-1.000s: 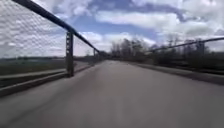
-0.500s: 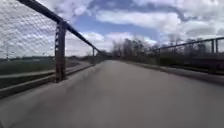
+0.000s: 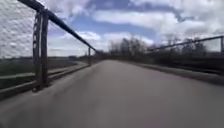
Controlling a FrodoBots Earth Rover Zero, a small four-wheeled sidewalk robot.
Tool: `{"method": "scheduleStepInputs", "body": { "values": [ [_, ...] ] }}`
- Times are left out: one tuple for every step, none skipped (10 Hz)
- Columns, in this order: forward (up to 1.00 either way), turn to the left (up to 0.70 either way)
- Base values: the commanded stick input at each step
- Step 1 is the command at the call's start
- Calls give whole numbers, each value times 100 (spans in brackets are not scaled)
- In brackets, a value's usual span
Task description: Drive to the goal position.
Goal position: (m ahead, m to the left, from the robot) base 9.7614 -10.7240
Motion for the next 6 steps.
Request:
{"method": "scheduleStepInputs", "body": {
  "values": [
    [94, 0],
    [95, 0],
    [95, 0],
    [94, 0],
    [94, 0],
    [95, 0]
  ]
}}
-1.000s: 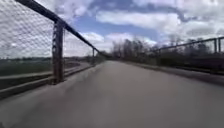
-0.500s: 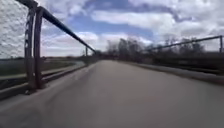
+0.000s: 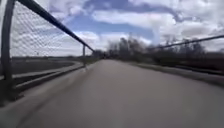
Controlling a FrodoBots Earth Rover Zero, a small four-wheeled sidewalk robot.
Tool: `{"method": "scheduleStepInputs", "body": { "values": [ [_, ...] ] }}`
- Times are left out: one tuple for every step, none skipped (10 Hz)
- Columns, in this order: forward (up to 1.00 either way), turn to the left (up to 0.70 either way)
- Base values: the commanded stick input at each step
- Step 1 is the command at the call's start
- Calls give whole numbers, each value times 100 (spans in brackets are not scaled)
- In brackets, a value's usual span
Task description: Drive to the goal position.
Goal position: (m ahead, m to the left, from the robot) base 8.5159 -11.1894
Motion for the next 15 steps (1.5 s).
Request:
{"method": "scheduleStepInputs", "body": {
  "values": [
    [95, 0],
    [94, 0],
    [94, 0],
    [94, 0],
    [95, 0],
    [95, 0],
    [95, 0],
    [94, 0],
    [94, 0],
    [94, 0],
    [94, 0],
    [94, 0],
    [94, 1],
    [94, 2],
    [95, 5]
  ]
}}
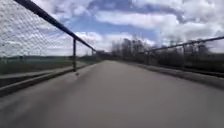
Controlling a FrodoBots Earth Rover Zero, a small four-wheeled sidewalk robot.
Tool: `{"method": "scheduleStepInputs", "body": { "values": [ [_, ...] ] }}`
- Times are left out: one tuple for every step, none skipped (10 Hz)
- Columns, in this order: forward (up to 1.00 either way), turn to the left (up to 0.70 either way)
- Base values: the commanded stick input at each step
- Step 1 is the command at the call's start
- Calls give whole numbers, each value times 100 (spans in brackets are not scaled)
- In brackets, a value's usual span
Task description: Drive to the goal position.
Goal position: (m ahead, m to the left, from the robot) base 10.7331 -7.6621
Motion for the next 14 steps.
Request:
{"method": "scheduleStepInputs", "body": {
  "values": [
    [95, 8],
    [95, 6],
    [95, 3],
    [95, 0],
    [95, 0],
    [94, 0],
    [94, 0],
    [94, 0],
    [94, 0],
    [94, 0],
    [95, 0],
    [95, 0],
    [95, 0],
    [95, 0]
  ]
}}
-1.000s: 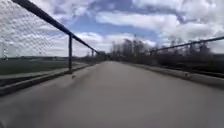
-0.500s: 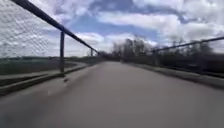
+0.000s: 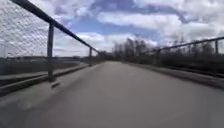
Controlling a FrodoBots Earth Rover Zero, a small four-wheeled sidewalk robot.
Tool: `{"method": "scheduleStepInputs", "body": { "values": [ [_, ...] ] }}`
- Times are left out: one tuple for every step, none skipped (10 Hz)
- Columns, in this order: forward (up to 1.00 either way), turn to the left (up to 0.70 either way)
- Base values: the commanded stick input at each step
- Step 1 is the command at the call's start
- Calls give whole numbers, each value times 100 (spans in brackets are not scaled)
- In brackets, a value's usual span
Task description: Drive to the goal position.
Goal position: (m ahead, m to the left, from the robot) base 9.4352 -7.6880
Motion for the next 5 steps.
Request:
{"method": "scheduleStepInputs", "body": {
  "values": [
    [95, 0],
    [94, 0],
    [94, 0],
    [94, 0],
    [95, 0]
  ]
}}
